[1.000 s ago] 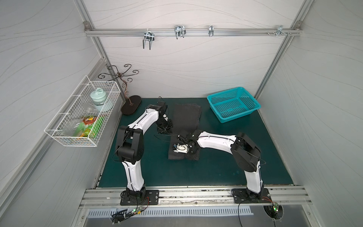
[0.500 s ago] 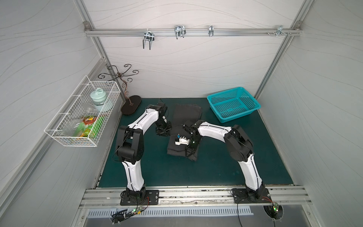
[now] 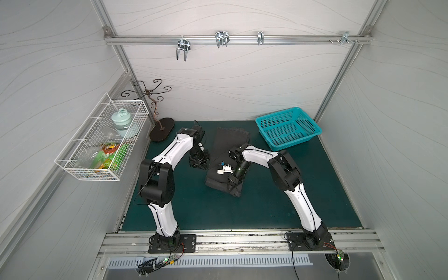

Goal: Roll up the long pants
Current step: Roll the long pant at the center of the board.

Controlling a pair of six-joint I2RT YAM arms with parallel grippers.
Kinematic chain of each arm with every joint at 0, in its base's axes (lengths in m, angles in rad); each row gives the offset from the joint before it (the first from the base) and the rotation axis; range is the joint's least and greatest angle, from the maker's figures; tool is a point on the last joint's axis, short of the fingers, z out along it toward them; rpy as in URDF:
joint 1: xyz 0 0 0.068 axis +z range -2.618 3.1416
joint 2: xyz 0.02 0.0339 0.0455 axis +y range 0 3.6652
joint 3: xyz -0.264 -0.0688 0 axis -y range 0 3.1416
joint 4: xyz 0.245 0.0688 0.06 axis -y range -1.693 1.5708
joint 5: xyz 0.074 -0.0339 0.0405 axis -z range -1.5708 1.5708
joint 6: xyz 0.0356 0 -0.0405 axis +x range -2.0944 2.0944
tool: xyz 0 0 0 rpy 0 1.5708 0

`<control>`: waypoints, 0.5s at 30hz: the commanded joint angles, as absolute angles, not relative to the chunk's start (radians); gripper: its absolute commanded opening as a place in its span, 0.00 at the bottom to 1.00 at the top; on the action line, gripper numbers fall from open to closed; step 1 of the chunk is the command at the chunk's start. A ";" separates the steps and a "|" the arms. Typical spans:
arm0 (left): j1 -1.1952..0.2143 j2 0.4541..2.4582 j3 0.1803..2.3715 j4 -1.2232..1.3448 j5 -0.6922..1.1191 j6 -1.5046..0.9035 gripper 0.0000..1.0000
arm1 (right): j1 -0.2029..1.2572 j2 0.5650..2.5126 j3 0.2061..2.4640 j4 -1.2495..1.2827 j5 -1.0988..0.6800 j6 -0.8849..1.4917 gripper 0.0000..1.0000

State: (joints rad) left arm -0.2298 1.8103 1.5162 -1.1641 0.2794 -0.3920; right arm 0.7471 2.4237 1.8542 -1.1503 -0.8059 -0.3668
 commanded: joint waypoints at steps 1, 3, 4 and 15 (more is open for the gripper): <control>-0.227 1.733 1.486 -1.194 0.259 -0.382 0.24 | 0.725 2.496 1.887 -1.189 -0.824 -0.332 0.00; -0.229 1.687 1.447 -1.171 0.269 -0.388 0.25 | 0.719 2.521 1.904 -1.206 -0.830 -0.322 0.00; -0.229 1.665 1.425 -1.157 0.280 -0.391 0.26 | 0.717 2.527 1.908 -1.207 -0.832 -0.315 0.00; -0.339 1.605 1.158 -0.879 0.430 -0.515 0.00 | 0.686 2.602 1.930 -1.234 -0.827 -0.243 0.00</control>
State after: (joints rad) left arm -0.3035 1.5867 1.1675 -0.9916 0.3809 -0.4694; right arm 0.7059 2.5263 1.9331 -1.2675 -0.9257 -0.2852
